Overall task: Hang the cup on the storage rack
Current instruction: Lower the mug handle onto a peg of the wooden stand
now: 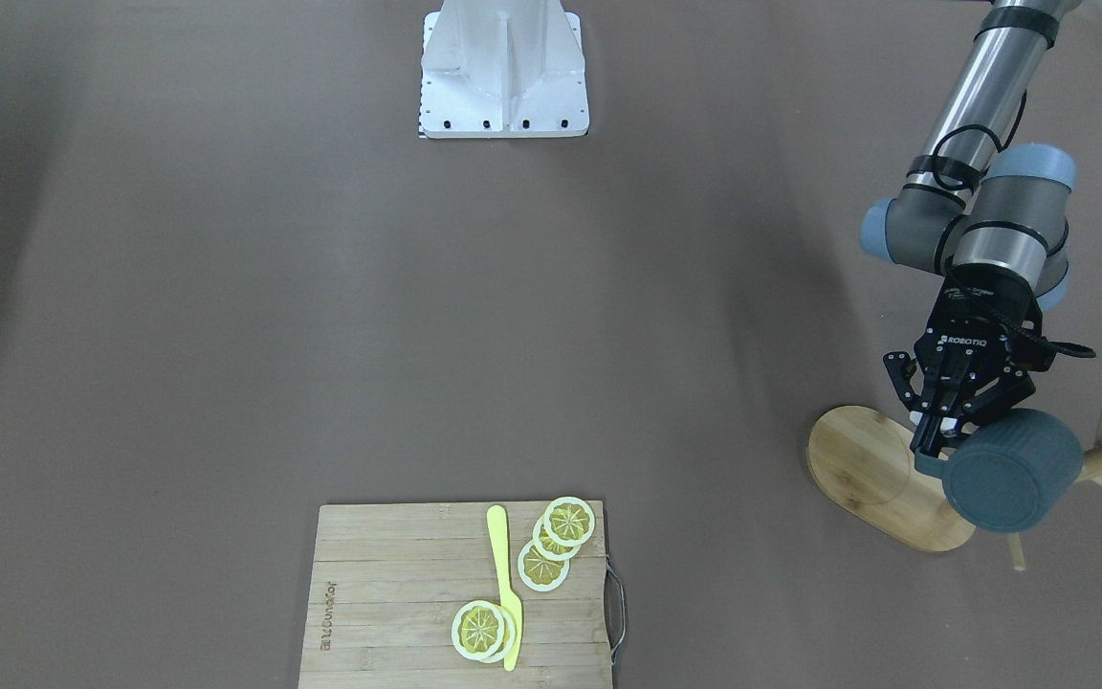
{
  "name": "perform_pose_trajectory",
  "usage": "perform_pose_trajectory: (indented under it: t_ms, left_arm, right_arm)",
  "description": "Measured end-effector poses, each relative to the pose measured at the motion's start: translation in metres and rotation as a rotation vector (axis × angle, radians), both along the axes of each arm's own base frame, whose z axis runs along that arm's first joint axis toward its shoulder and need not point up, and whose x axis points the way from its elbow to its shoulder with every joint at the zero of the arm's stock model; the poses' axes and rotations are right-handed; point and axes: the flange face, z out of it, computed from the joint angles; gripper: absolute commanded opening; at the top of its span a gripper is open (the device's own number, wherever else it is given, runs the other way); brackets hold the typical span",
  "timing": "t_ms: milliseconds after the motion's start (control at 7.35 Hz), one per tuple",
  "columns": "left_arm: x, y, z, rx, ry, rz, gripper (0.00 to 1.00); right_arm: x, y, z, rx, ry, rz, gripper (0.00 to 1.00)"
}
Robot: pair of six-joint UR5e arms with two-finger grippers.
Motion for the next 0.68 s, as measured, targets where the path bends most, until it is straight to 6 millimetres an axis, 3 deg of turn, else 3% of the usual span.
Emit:
perform_pose_trajectory:
  t_ms: [680]
  left_arm:
    - [-0.002, 0.002, 0.027, -0.001, 0.001, 0.001, 0.0]
  right_arm:
    - [0.0, 0.0, 0.0, 0.0, 0.0, 0.0, 1.0]
